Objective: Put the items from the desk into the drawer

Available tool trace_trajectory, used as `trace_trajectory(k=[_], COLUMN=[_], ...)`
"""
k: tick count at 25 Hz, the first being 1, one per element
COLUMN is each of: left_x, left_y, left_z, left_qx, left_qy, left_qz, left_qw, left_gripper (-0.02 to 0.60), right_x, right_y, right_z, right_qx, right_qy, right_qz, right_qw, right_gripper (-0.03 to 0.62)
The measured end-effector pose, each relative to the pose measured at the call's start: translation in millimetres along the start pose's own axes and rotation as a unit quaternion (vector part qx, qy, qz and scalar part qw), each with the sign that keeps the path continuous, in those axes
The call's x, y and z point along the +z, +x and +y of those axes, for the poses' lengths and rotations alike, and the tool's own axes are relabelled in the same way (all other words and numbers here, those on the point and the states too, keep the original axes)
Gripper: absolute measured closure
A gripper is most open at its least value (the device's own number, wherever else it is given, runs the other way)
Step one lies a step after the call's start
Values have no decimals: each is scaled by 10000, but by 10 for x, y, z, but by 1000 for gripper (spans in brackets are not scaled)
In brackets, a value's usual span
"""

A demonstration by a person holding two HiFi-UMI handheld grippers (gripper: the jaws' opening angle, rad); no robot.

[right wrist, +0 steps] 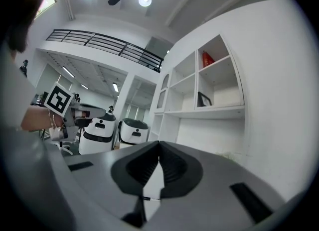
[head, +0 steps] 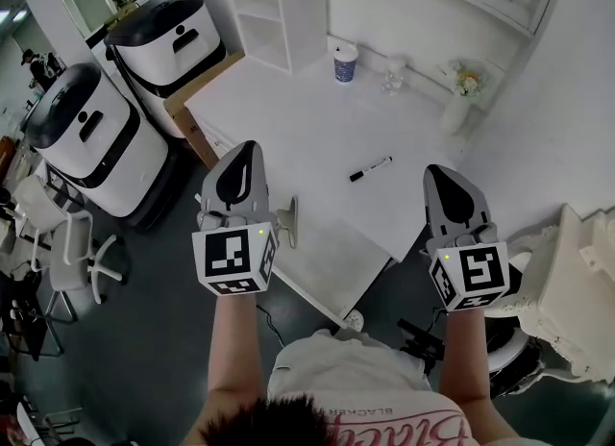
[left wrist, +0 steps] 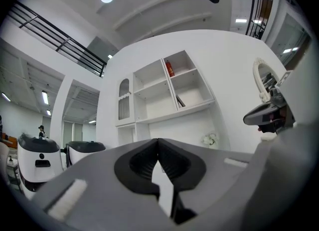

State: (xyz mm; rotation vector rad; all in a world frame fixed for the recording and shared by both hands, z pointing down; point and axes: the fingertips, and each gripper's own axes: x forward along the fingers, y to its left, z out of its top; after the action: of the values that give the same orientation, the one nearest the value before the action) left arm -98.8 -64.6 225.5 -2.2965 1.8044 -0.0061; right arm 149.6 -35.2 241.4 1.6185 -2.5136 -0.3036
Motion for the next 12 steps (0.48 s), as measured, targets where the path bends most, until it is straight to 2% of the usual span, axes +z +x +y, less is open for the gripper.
trace_trajectory(k=[8,12], left_x=[64,20], left_y=[-99,-147], left_z=[-55,-68], left_qx=[-493,-623], left_qy=[-176,-381], left_qz=[-126,-135], left_qw=[9985,9972], left_gripper=[572,572], right_x=[111,100], right_y=[-349,-456], right_z=[99,182], right_qx=[-536,-651], right_qy=[-122,-180], right_qz=[100,242], right_qw=[9984,9974], right_gripper=[586,586])
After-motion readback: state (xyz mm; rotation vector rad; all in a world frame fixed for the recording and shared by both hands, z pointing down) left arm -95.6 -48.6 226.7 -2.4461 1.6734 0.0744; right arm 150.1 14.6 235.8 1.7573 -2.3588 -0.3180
